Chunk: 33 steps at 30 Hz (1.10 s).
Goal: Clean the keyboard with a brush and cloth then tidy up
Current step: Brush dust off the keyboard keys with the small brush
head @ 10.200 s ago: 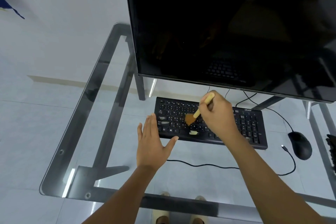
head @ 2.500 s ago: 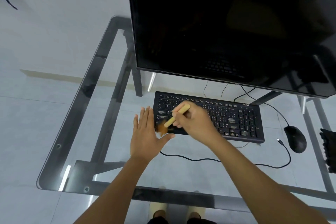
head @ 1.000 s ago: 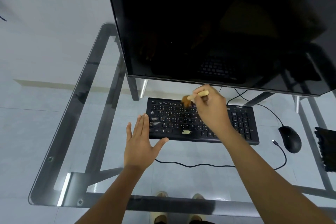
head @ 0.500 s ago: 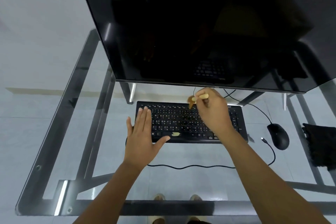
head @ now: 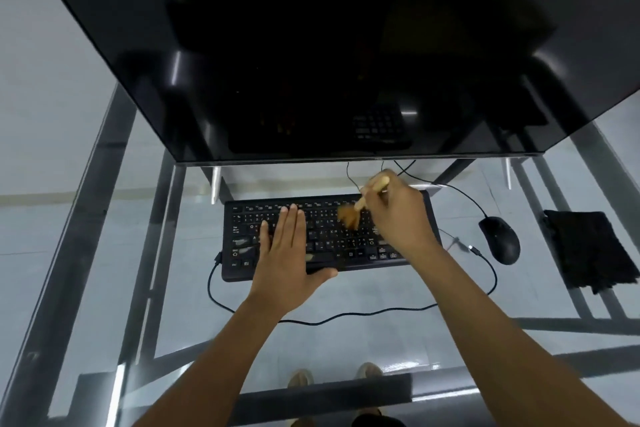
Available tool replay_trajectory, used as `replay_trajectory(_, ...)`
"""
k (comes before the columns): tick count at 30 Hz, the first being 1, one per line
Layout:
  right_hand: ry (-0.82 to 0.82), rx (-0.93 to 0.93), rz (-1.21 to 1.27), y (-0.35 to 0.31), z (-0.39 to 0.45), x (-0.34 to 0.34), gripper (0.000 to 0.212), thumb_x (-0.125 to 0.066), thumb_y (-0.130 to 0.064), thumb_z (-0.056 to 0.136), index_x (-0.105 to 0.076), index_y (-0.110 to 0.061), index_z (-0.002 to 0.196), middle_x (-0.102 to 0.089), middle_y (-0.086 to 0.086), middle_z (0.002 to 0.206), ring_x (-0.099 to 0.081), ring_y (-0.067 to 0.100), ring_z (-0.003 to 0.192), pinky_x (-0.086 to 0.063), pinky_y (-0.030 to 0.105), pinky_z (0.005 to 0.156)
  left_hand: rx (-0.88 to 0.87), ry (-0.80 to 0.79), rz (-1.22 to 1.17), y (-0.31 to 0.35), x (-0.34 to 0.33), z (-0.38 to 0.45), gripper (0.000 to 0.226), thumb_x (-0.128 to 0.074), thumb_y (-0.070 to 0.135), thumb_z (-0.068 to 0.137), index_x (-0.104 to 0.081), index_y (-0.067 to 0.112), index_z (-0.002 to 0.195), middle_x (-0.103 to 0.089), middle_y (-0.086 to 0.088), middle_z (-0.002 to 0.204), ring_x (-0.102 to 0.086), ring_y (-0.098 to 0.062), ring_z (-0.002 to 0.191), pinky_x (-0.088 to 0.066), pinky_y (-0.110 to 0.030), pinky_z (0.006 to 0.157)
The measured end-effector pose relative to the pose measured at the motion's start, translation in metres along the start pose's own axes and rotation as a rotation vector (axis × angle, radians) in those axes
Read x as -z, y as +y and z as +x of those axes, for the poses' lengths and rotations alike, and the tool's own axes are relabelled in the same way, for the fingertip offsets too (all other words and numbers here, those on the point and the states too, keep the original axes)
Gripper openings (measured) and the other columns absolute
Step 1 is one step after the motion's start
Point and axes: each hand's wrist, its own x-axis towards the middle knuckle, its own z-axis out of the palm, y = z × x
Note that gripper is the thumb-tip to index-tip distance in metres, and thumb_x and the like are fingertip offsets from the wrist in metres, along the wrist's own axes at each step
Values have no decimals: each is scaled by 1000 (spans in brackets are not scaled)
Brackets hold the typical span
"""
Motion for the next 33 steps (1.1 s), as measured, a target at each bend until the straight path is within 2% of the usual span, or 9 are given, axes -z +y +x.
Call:
replay_trajectory(2,53,-12,107,1,3,7,7,-56,-18,94,-59,-14,90,-70,-2,76,-65,2,66,-51,13,63,-1,7,6,1,-2,1,112,-29,84,75,10,11,151,9,-4,161,22,-15,145,14,-46,117)
replay_trajectory(6,-348,-119,138,2,1,8,9,-55,-15,94,-62,-15,89,-71,4,76,-71,15,70,-60,38,73,9,-8,30,4,-3,3,112,-34,83,77,6,10,152,8,-5,162,21,-16,145,15,-47,116)
replay_trajectory(10,88,-53,141,13,10,19,8,-56,-15,93,-60,-19,87,-67,-9,71,-66,12,68,-53,29,67,3,-21,52,17,-3,8,112,-36,82,78,5,9,152,10,-6,161,21,-17,145,17,-48,115)
replay_trajectory(14,-237,-123,228,22,7,22,8,-56,-13,94,-63,-15,89,-71,2,75,-71,18,73,-60,37,73,-10,-26,46,38,-4,20,112,-32,82,77,6,9,152,11,-6,161,22,-18,145,15,-48,116)
replay_trajectory(18,86,-69,183,38,17,36,8,-55,-12,94,-62,-15,91,-69,-6,73,-68,17,69,-55,28,65,-23,-23,23,61,-5,34,110,-38,78,79,4,8,152,10,-7,161,20,-18,146,14,-48,117)
replay_trajectory(21,-33,-176,336,49,18,48,7,-57,-11,94,-64,-10,92,-72,8,83,-72,24,76,-60,37,75,-23,-30,30,68,-8,40,110,-40,78,80,4,9,152,11,-6,161,20,-17,146,14,-47,117)
replay_trajectory(26,235,-241,312,82,18,80,6,-55,-13,94,-61,-14,93,-72,7,84,-72,21,76,-58,34,76,-9,-41,69,74,-16,43,112,-24,85,75,-1,8,153,10,-7,162,22,-17,145,13,-49,117)
replay_trajectory(30,-42,-180,175,94,10,85,6,-59,-17,94,-63,-14,90,-72,6,79,-68,9,67,-53,14,67,-5,-54,80,81,-21,43,112,-25,86,75,-4,8,153,10,-7,162,23,-18,145,13,-51,117)
replay_trajectory(33,219,-143,152,97,9,95,6,-56,-11,94,-62,-12,94,-67,-11,73,-64,-4,66,-45,4,62,-11,-59,69,88,-23,42,114,-27,87,73,-4,8,153,12,-6,161,24,-16,145,15,-50,116)
